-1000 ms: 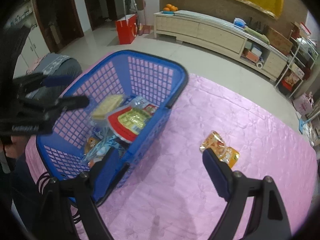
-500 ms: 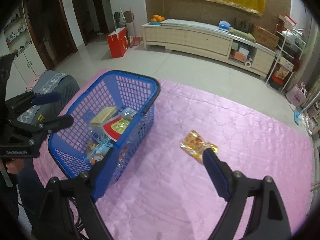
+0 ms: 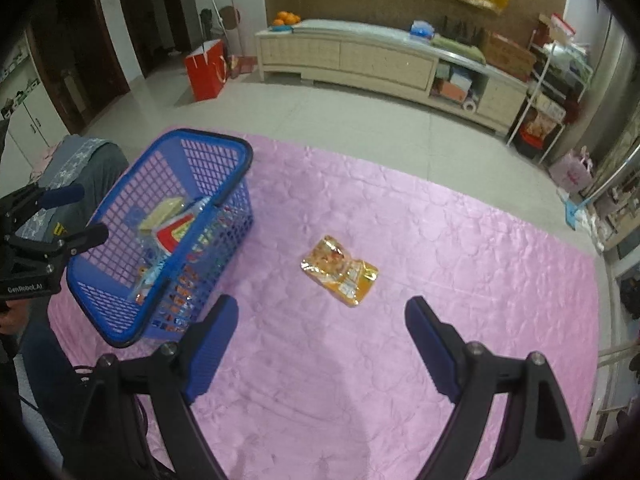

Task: Organize snacks
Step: 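Open the left gripper and move the right gripper to the orange packet, then close the right gripper on the small orange-yellow packet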

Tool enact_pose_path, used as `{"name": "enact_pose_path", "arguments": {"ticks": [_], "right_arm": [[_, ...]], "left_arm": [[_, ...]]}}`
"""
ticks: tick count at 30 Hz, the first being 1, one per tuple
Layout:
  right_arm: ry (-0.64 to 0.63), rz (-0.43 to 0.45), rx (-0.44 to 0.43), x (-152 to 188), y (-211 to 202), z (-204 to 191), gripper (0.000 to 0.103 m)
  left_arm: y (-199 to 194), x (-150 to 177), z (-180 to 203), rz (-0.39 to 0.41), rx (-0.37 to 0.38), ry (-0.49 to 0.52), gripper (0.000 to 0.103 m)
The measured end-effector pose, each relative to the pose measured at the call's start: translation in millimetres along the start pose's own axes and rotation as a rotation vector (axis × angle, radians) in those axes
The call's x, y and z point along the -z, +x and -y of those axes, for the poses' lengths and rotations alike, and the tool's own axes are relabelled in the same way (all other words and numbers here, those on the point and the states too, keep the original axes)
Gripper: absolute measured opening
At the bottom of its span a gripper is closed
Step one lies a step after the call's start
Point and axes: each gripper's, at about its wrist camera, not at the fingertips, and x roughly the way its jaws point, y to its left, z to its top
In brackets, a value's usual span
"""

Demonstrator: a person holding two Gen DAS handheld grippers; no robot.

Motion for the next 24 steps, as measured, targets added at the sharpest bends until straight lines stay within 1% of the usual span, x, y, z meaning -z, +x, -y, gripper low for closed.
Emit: {"name": "enact_pose_path", "arguments": {"ticks": [4,5,6,8,11,13,18,22,24], "right_arm": [[0.006,-0.059,0.013,-9,24,7,0.088],[0.016,-0.085,0.02,-11,32,8,0.088],[0.042,-0.121,0.02,-14,42,11,0.088],[0.097,-0.189,-0.008,-18,62,16,0.088],[0.183,-0.258,-0.031,-24,90,26,0.088],[0.212,-0.273,-0.043,-26,104,29,0.088],[0.073,-0.275,-0.081,-31,139,19,0.088],[-0.047,-0.307,-0.058,-30,164,12,0.088],[-0.107,-0.341,-0.046,-29,178,12,0.088]], "left_arm": [[23,-7,-4,-0.051,-0.011,-0.035,0.081],[29,-10,-5,-0.064,-0.02,-0.036,0.081],[34,-12,-6,-0.078,-0.037,-0.036,0.081],[46,-18,-7,-0.1,-0.067,-0.031,0.081],[59,-30,-14,-0.119,-0.063,-0.057,0.081],[65,-36,-18,-0.123,-0.052,-0.069,0.081],[79,-44,-23,-0.135,-0.055,-0.06,0.081],[90,-36,-29,-0.155,-0.046,-0.074,0.081],[96,-31,-31,-0.168,-0.04,-0.081,0.081]]}}
